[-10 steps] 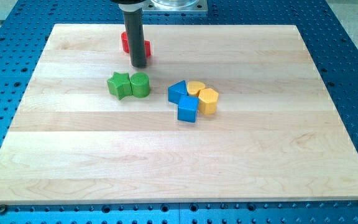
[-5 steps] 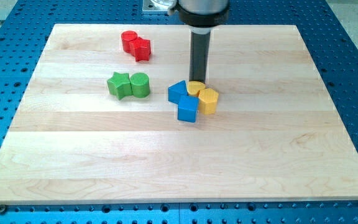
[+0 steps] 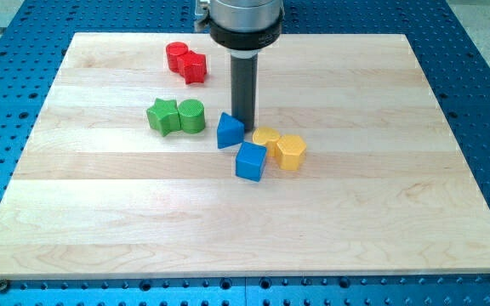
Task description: Push the yellow heart blue triangle downwards slightly
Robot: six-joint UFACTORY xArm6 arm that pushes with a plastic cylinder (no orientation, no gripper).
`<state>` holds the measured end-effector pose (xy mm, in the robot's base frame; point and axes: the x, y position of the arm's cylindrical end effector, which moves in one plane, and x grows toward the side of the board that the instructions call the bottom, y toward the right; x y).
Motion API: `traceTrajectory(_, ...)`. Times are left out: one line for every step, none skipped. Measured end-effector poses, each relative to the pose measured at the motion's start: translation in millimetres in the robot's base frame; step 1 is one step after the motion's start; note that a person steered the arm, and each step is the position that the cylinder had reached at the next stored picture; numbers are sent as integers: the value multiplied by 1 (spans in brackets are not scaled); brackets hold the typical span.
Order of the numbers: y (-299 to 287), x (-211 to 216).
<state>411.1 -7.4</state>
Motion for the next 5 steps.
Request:
traceTrajectory(-8,1)
traceTrajectory(-20,3)
traceTrajectory(-51,19)
traceTrajectory(-57,51)
traceTrajectory(-57,89)
